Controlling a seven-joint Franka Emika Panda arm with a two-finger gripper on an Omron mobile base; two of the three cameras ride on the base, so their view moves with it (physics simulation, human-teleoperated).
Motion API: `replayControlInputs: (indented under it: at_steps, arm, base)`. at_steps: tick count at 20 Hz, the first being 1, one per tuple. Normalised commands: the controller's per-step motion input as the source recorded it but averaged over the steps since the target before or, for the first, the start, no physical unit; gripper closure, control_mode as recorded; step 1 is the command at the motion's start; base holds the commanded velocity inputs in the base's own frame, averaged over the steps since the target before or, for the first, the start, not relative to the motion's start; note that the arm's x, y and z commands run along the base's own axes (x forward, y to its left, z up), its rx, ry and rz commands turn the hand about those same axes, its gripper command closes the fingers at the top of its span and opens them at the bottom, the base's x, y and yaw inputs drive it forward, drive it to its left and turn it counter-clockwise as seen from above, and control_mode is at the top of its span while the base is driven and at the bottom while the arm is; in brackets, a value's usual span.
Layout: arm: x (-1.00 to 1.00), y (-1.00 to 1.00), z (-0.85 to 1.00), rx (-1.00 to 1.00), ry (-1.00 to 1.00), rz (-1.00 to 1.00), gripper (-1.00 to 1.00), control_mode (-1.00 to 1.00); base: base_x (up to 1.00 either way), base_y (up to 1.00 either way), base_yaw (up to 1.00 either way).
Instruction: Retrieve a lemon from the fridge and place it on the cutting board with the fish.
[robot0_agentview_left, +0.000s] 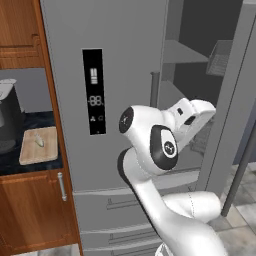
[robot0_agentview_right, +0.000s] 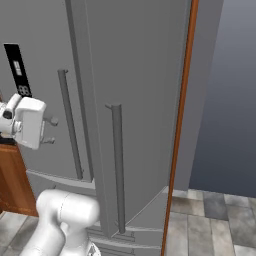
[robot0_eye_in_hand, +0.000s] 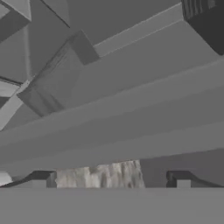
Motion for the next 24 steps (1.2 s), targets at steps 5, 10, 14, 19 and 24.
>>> replayControlInputs:
  at_steps: [5, 10, 14, 19, 24]
  arm:
    - [0.06, -0.22, 0.0, -0.13, 0.57, 0.11, -1.0, -1.0]
    - [-0.01, -0.34, 0.1, -0.14, 0.59, 0.06, -1.0, -1.0]
    - [0.0, -0.28, 0.03, -0.14, 0.67, 0.03, -1.0, -1.0]
    - [0.16, -0.09, -0.38, -0.02, 0.39, 0.02, -1.0, -1.0]
    - [0.61, -0.14, -0.12, -0.01, 0.23, 0.02, -1.0, -1.0]
  base:
    - [0.0, 0.0, 0.0]
    - [0.0, 0.0, 0.0]
    - [0.0, 0.0, 0.0]
    - [0.0, 0.0, 0.0]
    - [0.0, 0.0, 0.0]
